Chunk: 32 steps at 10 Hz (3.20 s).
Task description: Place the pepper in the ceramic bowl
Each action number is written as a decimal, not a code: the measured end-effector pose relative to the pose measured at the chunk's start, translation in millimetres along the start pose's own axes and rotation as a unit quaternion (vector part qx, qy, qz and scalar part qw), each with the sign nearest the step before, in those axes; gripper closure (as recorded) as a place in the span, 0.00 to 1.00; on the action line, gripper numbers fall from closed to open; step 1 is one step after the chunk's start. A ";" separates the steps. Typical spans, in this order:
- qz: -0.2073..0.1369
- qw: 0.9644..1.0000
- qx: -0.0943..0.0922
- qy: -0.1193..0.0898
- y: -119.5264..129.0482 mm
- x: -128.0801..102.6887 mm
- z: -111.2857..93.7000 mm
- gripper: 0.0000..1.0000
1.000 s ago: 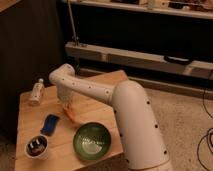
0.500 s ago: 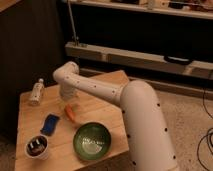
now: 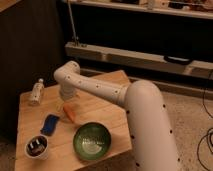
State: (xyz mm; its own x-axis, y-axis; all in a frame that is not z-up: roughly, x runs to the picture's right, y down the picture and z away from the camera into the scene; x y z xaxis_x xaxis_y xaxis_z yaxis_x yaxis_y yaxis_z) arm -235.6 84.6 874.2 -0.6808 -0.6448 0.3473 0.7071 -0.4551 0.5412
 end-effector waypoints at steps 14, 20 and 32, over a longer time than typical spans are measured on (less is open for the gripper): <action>-0.007 0.999 -0.014 -0.041 -1.0 -2.3 17.6 0.99; 0.008 1.000 -0.001 -0.005 54.6 -64.7 -75.3 1.00; -0.039 0.998 0.034 0.022 16.8 -227.9 -69.4 0.28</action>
State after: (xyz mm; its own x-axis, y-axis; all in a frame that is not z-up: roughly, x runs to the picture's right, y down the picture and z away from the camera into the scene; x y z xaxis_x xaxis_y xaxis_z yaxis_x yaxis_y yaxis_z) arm -55.3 181.3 750.9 -0.7224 -0.6371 0.2687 0.6375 -0.4631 0.6157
